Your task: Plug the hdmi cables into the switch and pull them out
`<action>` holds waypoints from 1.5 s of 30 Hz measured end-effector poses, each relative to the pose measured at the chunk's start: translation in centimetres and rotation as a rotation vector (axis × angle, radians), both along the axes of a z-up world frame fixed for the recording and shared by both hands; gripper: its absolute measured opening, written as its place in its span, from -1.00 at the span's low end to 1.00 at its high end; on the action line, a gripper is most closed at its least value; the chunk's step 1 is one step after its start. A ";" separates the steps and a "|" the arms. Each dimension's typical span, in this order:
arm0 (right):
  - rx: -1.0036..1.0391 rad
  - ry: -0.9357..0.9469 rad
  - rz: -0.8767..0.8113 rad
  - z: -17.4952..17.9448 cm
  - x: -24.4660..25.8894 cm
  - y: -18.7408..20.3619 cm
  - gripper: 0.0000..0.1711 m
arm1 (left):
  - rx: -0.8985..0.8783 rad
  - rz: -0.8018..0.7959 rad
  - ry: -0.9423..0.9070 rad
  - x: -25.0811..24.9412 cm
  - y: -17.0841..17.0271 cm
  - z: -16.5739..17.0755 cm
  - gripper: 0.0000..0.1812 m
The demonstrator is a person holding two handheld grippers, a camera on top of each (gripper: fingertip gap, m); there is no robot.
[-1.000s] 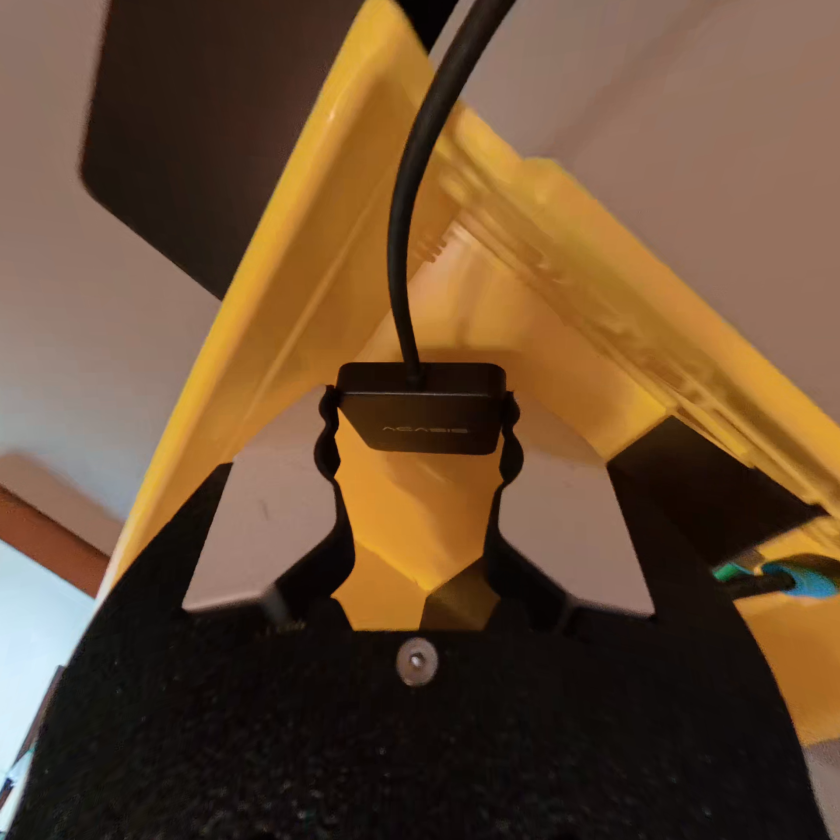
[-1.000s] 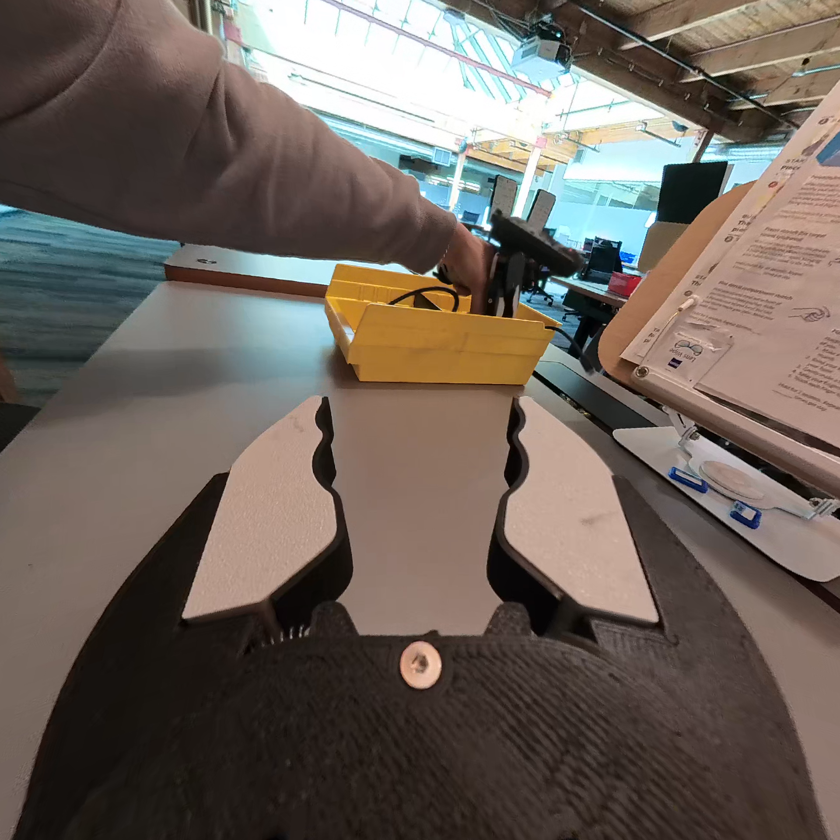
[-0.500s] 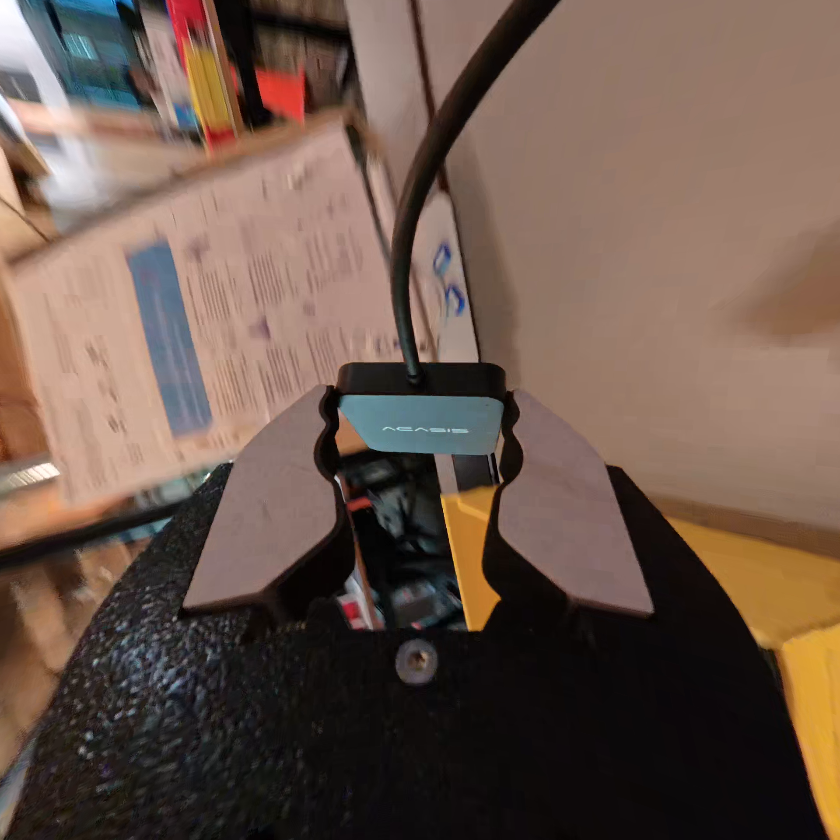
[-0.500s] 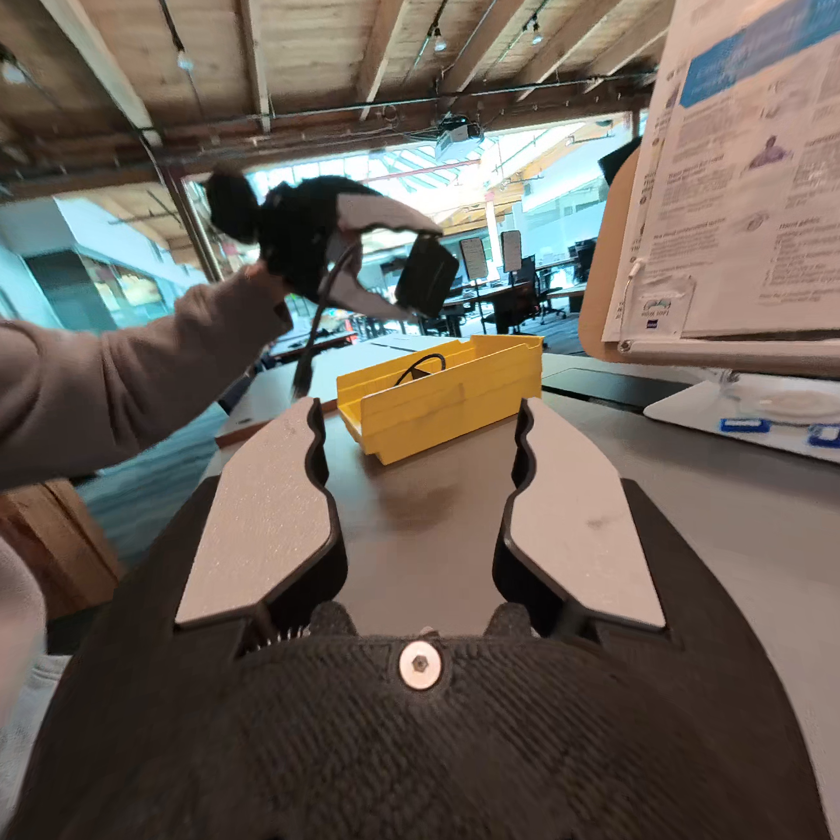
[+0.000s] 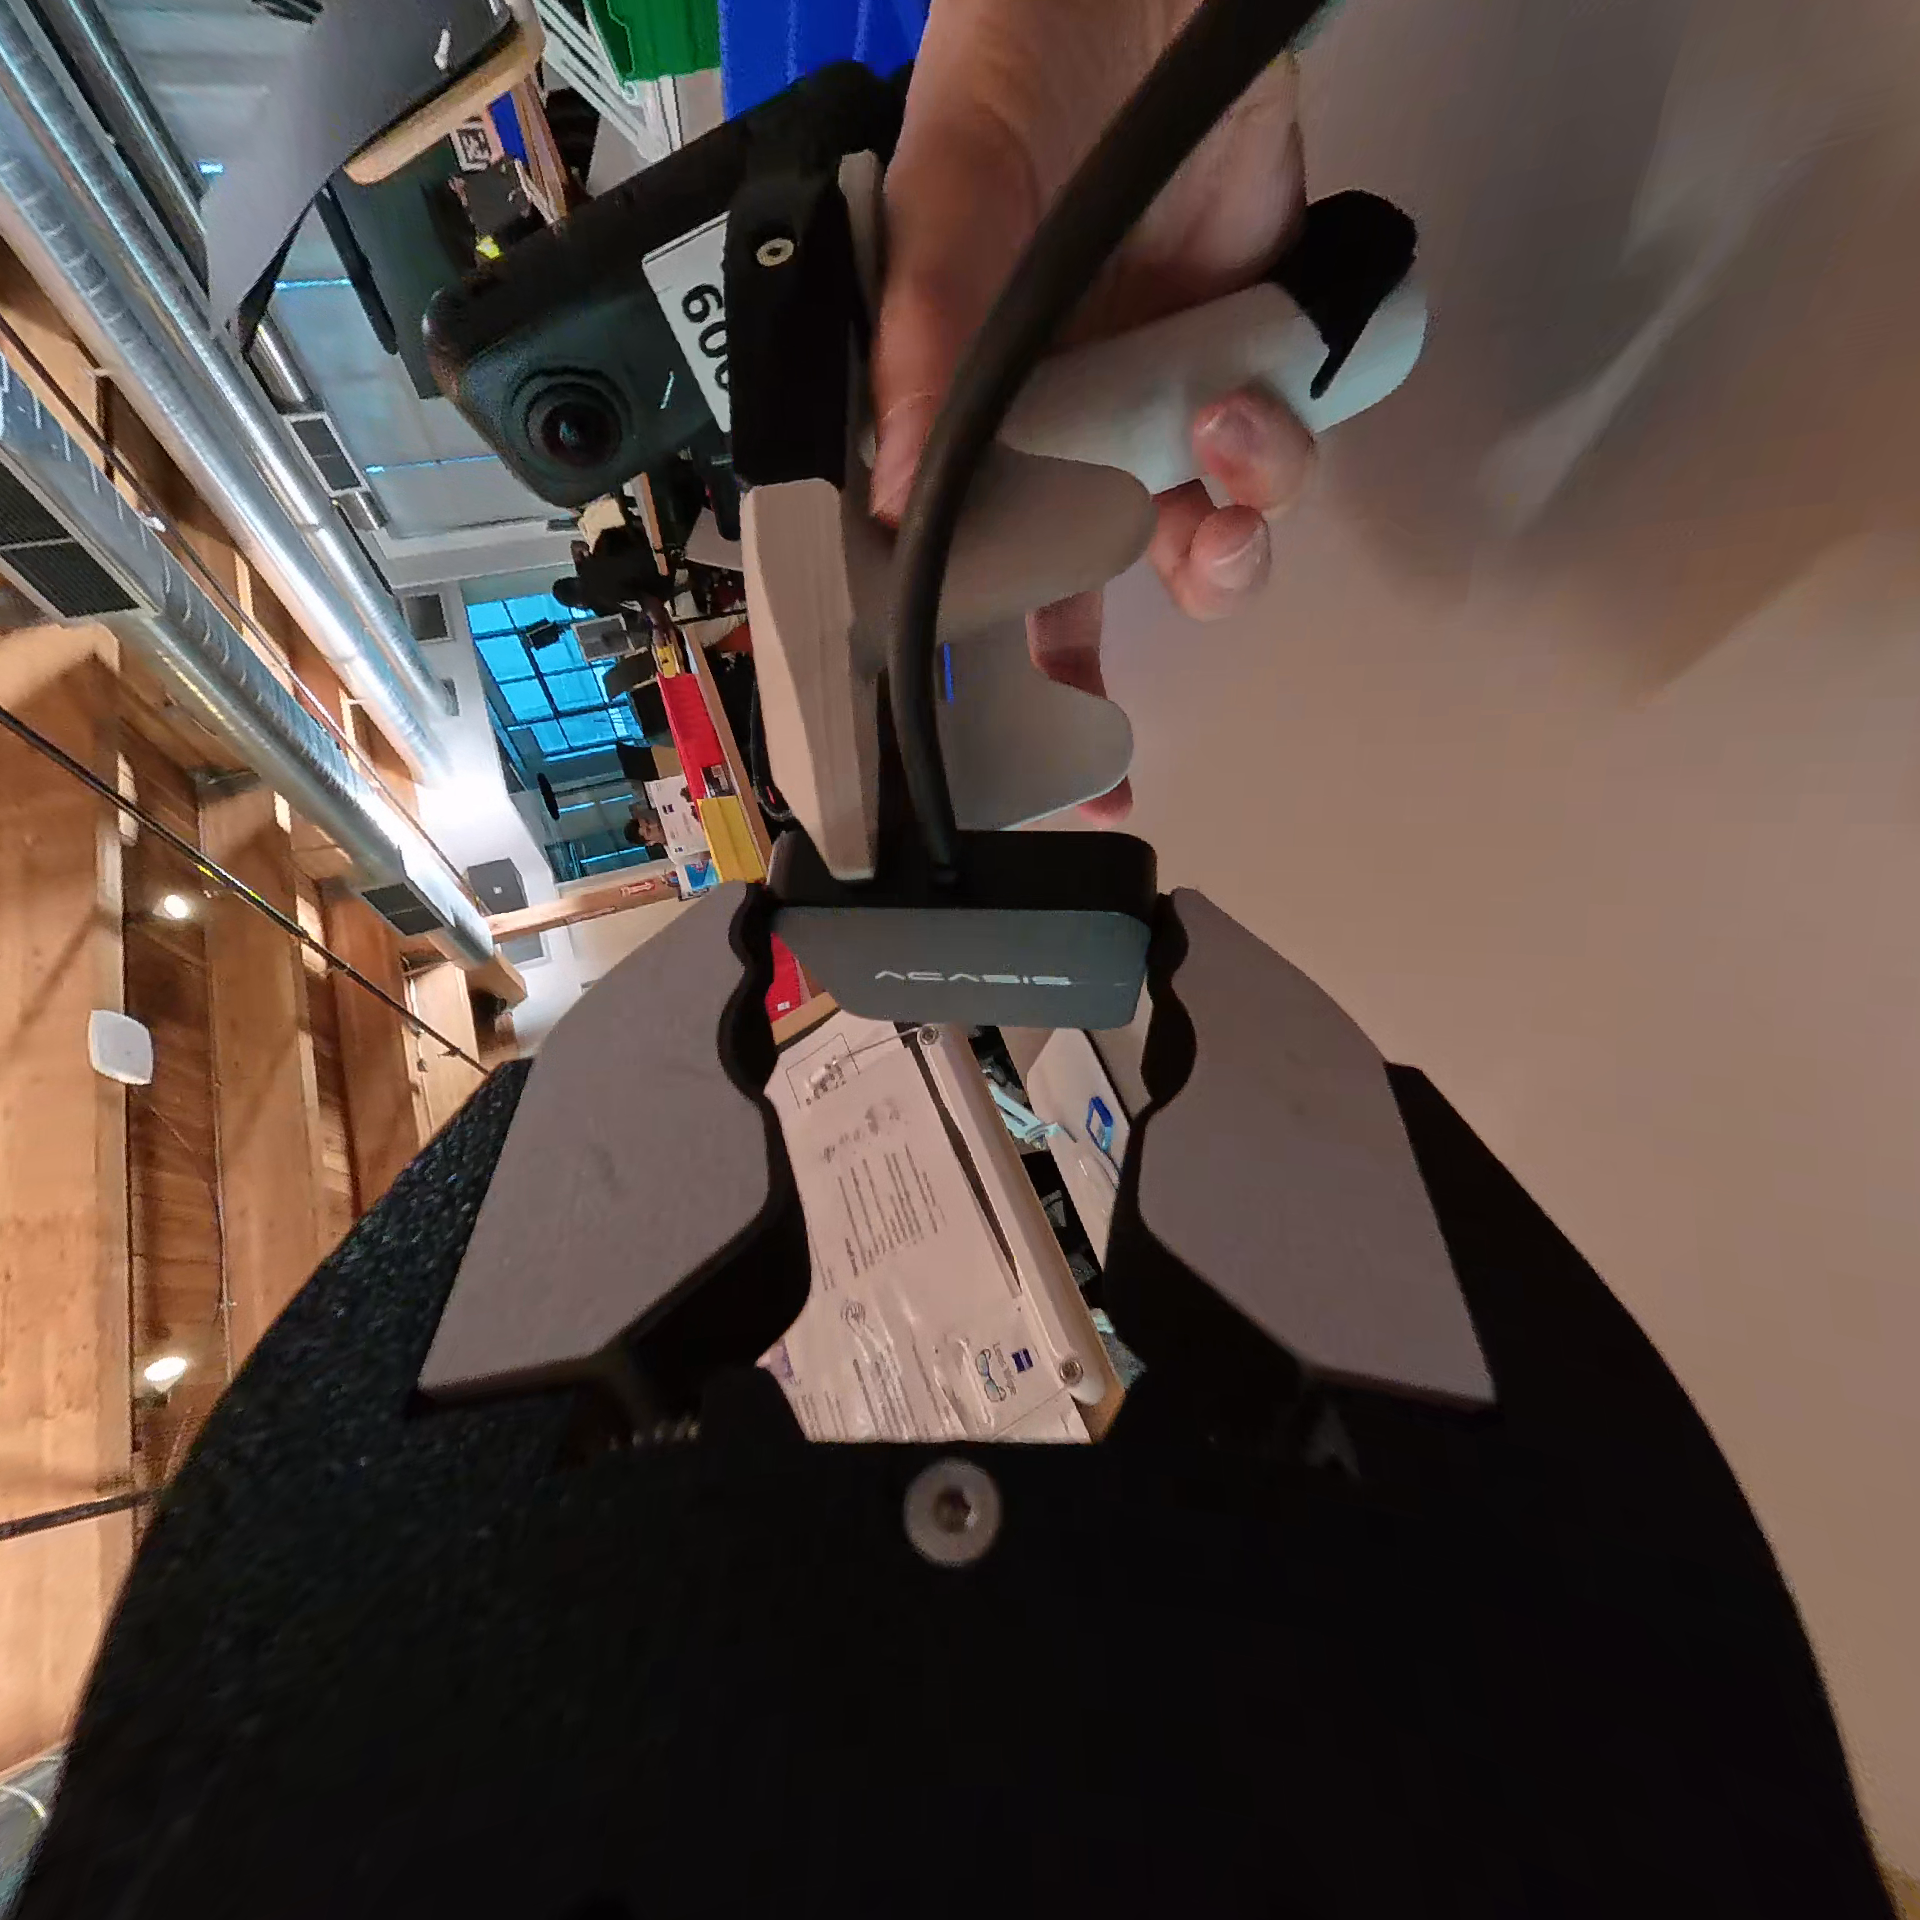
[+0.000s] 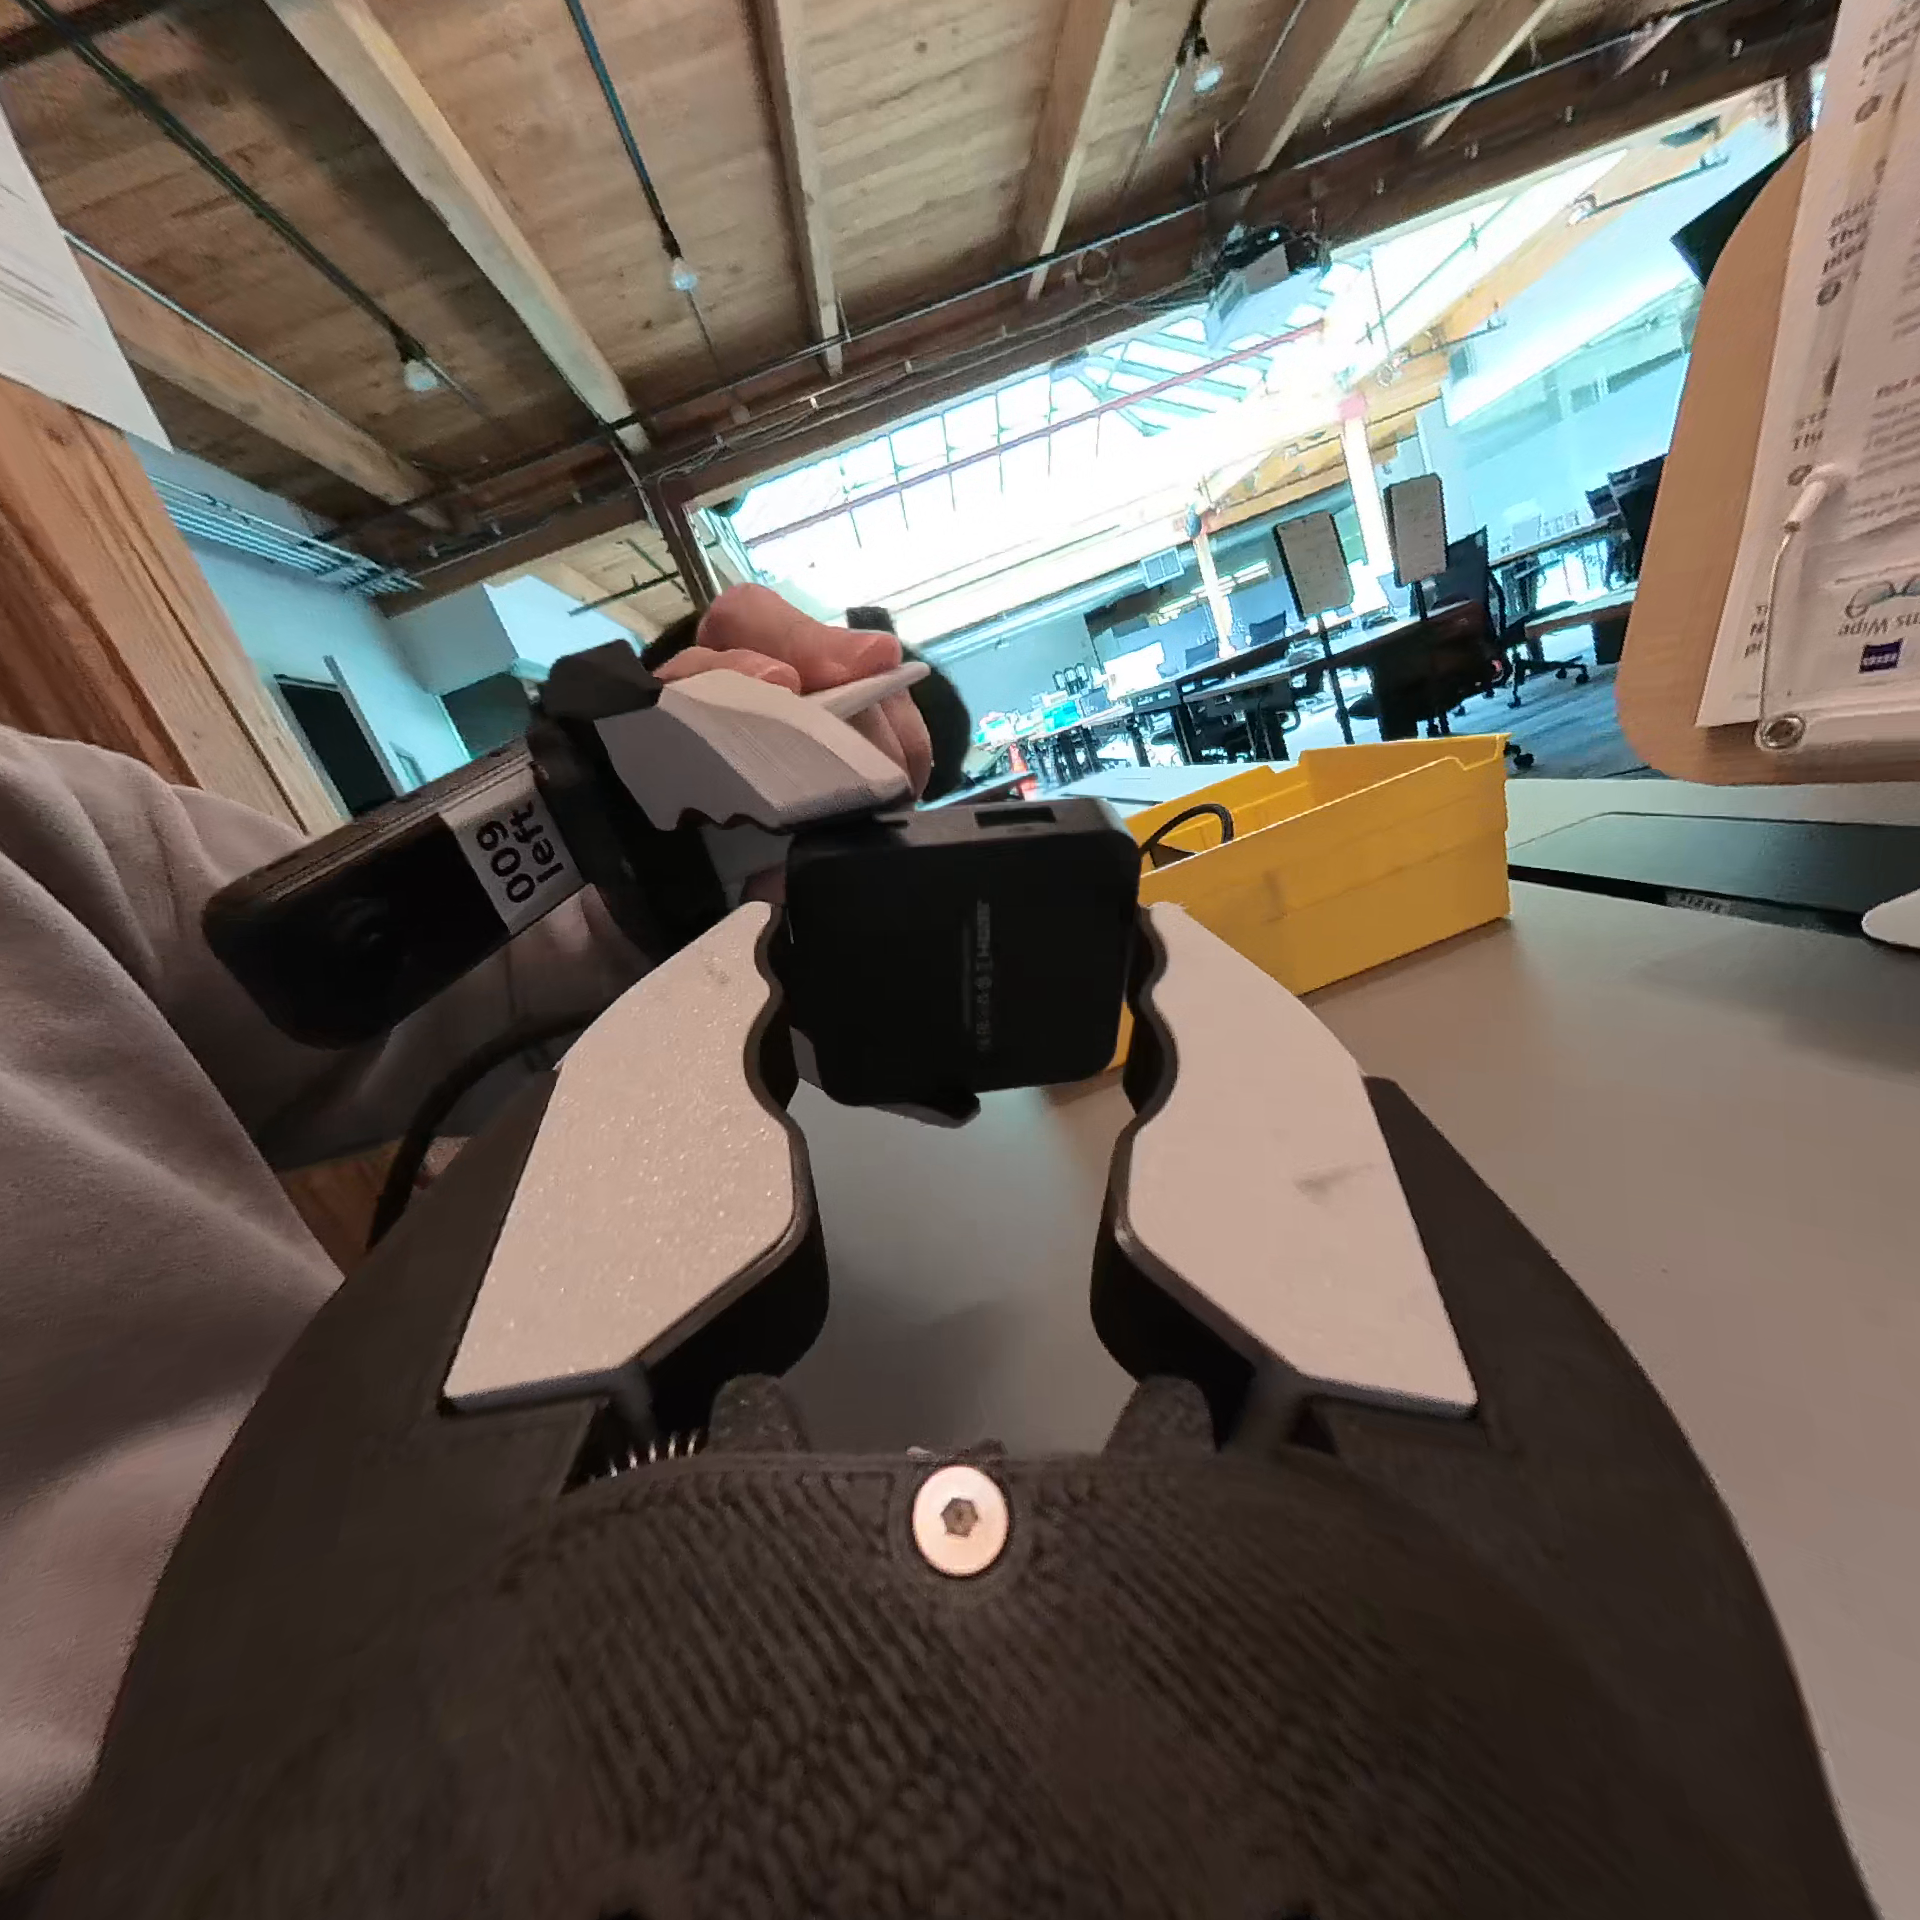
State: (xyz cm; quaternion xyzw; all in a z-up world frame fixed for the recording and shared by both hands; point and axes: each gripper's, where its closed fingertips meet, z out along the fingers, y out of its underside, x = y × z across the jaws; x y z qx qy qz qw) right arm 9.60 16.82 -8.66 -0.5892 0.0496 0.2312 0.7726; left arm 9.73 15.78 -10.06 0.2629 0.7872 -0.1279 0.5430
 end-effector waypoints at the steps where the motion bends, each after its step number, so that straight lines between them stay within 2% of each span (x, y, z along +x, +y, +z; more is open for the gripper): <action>1: -0.011 -0.013 -0.004 -0.2 0.0 0.0 -0.28 | 0.001 -0.008 -0.006 0.0 -0.2 -0.1 -0.24; 4: -0.033 -0.056 0.007 -0.6 -0.7 0.3 -0.18 | 0.032 -0.032 -0.019 -0.1 -0.6 -0.7 -0.24; 10: -0.031 -0.149 0.046 -0.9 -1.7 0.1 -0.25 | 0.061 -0.090 0.001 -1.4 -1.4 -1.5 -0.24; 12: 0.009 -0.231 -0.006 -0.6 -1.9 0.0 -0.19 | 0.042 -0.109 0.023 -1.9 -1.6 -1.5 -0.24; 16: 0.003 -0.262 0.062 -0.8 -2.8 -0.1 -0.21 | 0.041 -0.140 0.038 -2.7 -2.0 -1.8 -0.24; 18: -0.010 -0.304 0.094 -1.0 -3.2 -0.3 -0.21 | 0.029 -0.149 0.025 -2.8 -2.2 -1.8 -0.24; 21: 0.035 -0.328 0.025 0.0 -2.8 -0.5 -0.21 | -0.082 -0.096 0.030 -2.2 -1.6 -0.6 -0.27; 23: 0.089 -0.339 -0.097 1.0 -1.3 -1.1 -0.21 | -0.386 -0.004 0.205 -1.7 -0.5 0.9 -0.22; 24: 0.120 -0.341 -0.150 1.5 -0.6 -1.6 -0.21 | -0.608 0.040 0.369 -1.8 0.0 1.7 -0.15; 27: 0.235 -0.282 -0.251 3.1 1.2 -3.3 -0.21 | -1.397 0.169 0.905 -1.1 2.1 4.0 -0.21; 28: 0.282 -0.272 -0.270 3.6 1.4 -3.8 -0.21 | -1.601 0.163 1.111 -1.1 2.4 3.9 -0.21; 30: 0.341 -0.261 -0.251 4.1 1.1 -4.2 -0.21 | -1.839 0.107 1.463 -1.6 2.0 2.7 -0.40; 33: 0.376 -0.287 -0.191 4.2 -0.4 -3.7 -0.21 | -1.960 -0.009 1.774 -2.2 -0.3 0.4 -0.40; 35: 0.372 -0.316 -0.175 4.0 -1.1 -3.2 -0.21 | -1.993 -0.210 1.975 -2.9 -1.6 0.8 -0.45; 37: 0.358 -0.347 -0.138 3.5 -1.9 -2.9 -0.21 | -2.014 -0.409 2.100 -3.2 -2.1 1.7 -0.61; 38: 0.355 -0.357 -0.124 3.3 -2.2 -2.8 -0.21 | -2.013 -0.446 2.118 -3.2 -2.3 1.8 -0.70; 43: 0.316 -0.397 -0.108 2.5 -2.6 -2.4 -0.21 | -2.020 -0.503 2.173 -2.9 -2.4 1.9 -0.84; 45: 0.230 -0.426 -0.119 1.5 -2.0 -2.1 -0.21 | -2.029 -0.312 2.150 -2.3 -1.9 1.0 -0.85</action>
